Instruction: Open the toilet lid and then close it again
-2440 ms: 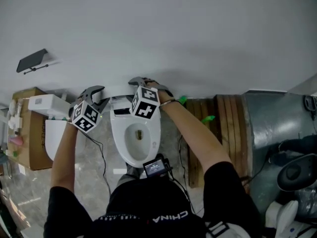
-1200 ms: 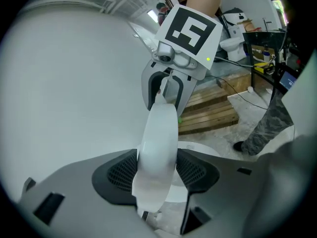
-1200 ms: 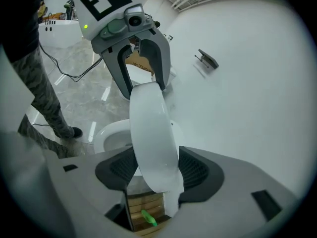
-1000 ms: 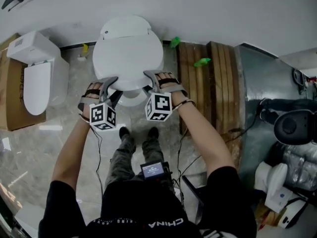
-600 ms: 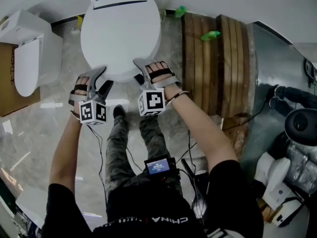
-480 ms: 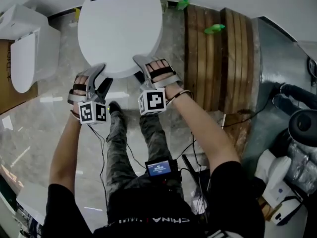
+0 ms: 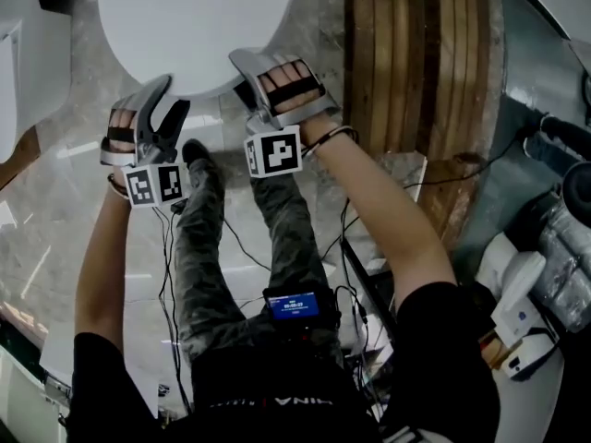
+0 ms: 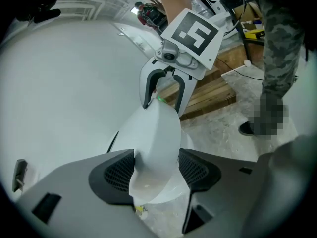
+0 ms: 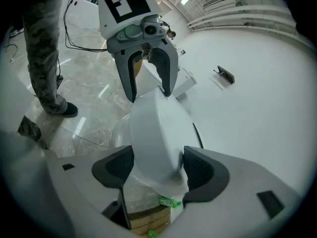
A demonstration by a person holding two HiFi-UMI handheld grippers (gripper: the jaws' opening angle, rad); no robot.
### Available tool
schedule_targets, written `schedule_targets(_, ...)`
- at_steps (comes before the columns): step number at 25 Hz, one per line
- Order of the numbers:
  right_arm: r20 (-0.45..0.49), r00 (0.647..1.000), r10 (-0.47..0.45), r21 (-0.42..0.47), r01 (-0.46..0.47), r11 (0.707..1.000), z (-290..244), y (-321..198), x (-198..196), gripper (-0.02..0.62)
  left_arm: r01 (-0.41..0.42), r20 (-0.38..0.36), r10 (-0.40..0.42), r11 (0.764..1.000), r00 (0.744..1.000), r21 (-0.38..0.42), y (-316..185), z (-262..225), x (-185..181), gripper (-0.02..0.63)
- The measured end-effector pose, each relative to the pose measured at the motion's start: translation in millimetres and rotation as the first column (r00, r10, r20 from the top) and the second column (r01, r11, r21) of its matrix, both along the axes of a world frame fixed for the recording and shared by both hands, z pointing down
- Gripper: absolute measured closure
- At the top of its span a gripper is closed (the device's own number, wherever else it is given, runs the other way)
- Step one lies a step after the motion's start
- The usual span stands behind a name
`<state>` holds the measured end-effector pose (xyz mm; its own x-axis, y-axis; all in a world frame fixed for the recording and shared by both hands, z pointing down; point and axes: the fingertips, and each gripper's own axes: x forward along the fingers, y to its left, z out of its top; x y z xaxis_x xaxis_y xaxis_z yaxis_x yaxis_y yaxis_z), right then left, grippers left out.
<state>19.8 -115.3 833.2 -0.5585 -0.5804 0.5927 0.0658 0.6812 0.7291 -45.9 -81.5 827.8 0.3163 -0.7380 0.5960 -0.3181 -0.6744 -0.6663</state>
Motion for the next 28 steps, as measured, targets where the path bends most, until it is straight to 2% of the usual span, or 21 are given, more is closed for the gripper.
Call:
schedule_targets(5, -0.016, 1.0, -0.002, 0.029, 0.002, 1.0, 40, 3, 2, 0.292, 0.024, 0.031, -0.025, 0.999, 0.999, 0.034, 3, 42, 1, 0.337)
schedule_targets(10, -0.036, 0.999, 0.005, 0.005, -0.005, 1.0, 79, 9, 6, 0.29, 0.043, 0.035, -0.044, 0.999, 0.998, 0.02, 7, 81, 5, 0.336)
schedule_targets(14, -0.036, 0.999, 0.006, 0.012, -0.005, 1.0, 107, 9, 6, 0.29, 0.039, 0.045, -0.04, 0.999, 0.998, 0.019, 6, 108, 6, 0.336)
schedule_targets(19, -0.044, 0.999, 0.017, -0.021, -0.018, 1.0, 138, 7, 3, 0.29, 0.031, 0.05, -0.031, 0.999, 0.998, -0.006, 1, 137, 5, 0.337)
schedule_targets(24, -0.053, 0.998, 0.016, 0.027, -0.015, 1.0, 148, 1, 4, 0.29, 0.004, 0.048, -0.004, 1.0, 0.999, 0.011, -1, 145, 4, 0.336)
schedule_targets(28, -0.049, 0.999, 0.018, -0.011, -0.018, 1.0, 147, 5, 4, 0.29, 0.017, 0.039, -0.017, 1.0, 0.999, -0.006, 0, 145, 4, 0.337)
